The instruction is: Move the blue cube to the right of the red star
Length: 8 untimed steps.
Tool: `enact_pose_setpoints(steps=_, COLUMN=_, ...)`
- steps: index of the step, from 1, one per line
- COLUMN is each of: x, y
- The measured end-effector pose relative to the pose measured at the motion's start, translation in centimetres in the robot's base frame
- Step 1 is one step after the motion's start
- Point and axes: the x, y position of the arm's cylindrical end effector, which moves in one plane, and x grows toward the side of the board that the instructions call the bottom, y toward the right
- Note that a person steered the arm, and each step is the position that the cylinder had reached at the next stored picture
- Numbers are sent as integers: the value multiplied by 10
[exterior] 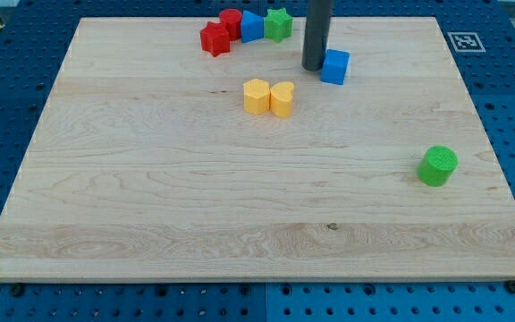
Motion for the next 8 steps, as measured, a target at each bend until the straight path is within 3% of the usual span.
enact_pose_setpoints(steps=2, x=9, y=-33)
enact_pose_setpoints(steps=3, x=-25, y=-4)
enact_pose_setpoints(steps=5, x=-28, y=161)
enact_pose_setpoints(steps=6, x=20, y=182)
enact_pose_setpoints(steps=7, x=37, y=148)
enact_pose_setpoints(steps=8, x=33, y=62)
